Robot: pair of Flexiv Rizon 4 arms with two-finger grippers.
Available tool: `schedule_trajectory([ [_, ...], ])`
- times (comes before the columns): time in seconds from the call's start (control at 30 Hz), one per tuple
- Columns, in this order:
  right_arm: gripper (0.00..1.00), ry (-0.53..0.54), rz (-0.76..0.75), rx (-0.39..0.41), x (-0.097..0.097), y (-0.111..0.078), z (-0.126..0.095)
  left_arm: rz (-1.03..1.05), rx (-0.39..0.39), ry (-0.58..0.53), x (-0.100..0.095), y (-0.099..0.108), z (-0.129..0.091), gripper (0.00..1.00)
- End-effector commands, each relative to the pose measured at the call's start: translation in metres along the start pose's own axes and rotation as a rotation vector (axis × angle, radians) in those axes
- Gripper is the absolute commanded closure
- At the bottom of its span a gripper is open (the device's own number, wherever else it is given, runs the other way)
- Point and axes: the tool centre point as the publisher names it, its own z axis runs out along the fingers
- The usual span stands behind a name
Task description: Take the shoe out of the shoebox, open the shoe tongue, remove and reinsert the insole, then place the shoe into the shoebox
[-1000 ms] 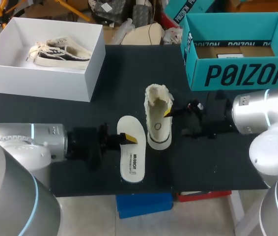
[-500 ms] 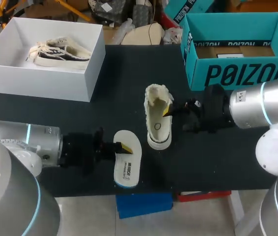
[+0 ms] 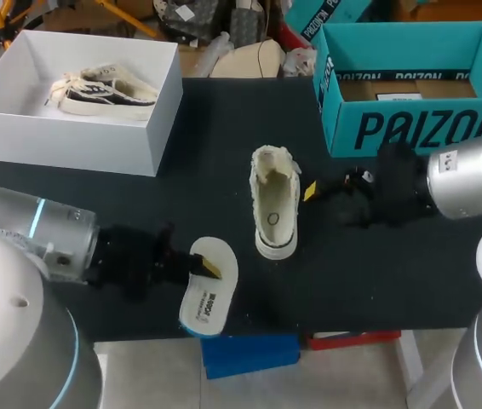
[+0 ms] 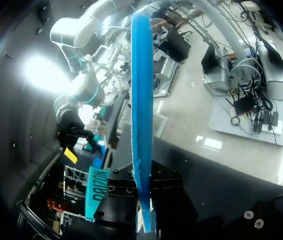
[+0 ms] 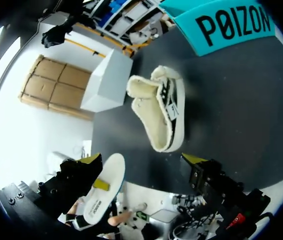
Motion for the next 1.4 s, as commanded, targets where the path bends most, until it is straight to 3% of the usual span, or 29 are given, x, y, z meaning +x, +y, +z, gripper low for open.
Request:
schedule_trajectory([
  [0.03,0.0,0.005,-0.001,-0.005,-0.002,-0.007,-0.027,0.019,0.07,0.122,-0.013,0.003,0.005,1.0],
  [0.23,0.0,0.005,-0.001,-0.005,-0.002,-0.007,-0.027,0.057,0.126,0.219,-0.029,0.003,0.021,1.0],
  [0.5,0.0,0.005,-0.001,-0.005,-0.002,-0.007,-0.027,0.035,0.178,0.324,-0.035,0.013,0.053,1.0],
  [0.7,0.0,0.005,-0.001,-0.005,-0.002,-0.007,-0.027,0.025,0.162,0.383,-0.03,0.037,0.07,1.0],
  [0.97,0.0,0.005,-0.001,-0.005,-0.002,-0.007,-0.027,0.027,0.151,0.378,-0.03,0.071,0.092,1.0],
  [1.4,0.0,0.005,-0.001,-0.005,-0.002,-0.007,-0.027,0.066,0.149,0.395,-0.039,0.11,0.115,1.0],
])
